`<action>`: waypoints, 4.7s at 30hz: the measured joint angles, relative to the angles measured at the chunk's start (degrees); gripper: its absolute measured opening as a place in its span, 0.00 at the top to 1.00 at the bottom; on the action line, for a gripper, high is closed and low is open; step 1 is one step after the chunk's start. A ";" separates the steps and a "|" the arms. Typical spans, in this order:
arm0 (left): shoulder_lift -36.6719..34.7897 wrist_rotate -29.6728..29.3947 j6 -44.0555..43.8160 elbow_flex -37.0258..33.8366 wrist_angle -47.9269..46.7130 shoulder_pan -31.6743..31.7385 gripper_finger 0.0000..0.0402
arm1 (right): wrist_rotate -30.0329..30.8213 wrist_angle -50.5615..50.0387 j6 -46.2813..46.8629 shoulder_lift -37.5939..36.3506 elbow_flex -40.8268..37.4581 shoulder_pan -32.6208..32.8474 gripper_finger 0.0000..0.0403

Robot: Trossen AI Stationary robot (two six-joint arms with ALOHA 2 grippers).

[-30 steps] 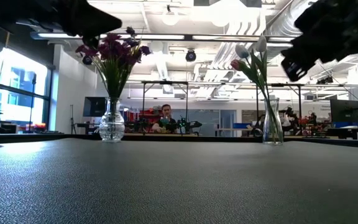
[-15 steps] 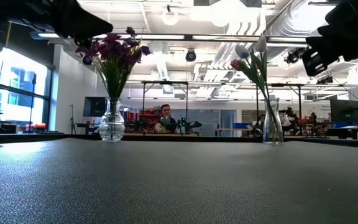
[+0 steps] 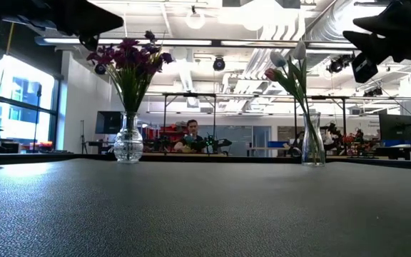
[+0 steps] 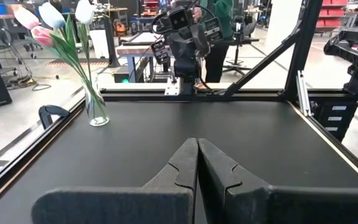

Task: Sort flowers into vase by color
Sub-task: Return to Home Position

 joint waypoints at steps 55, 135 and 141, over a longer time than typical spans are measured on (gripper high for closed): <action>-36.62 0.66 -3.45 -21.59 -4.50 0.36 1.00 | 13.01 1.29 -18.14 0.15 -4.17 20.45 0.78; -36.55 0.40 0.42 -21.62 -5.79 0.31 1.00 | 20.90 -3.45 -18.03 0.83 -4.20 20.43 0.78; -36.55 0.40 0.42 -21.62 -5.79 0.31 1.00 | 20.90 -3.45 -18.03 0.83 -4.20 20.45 0.78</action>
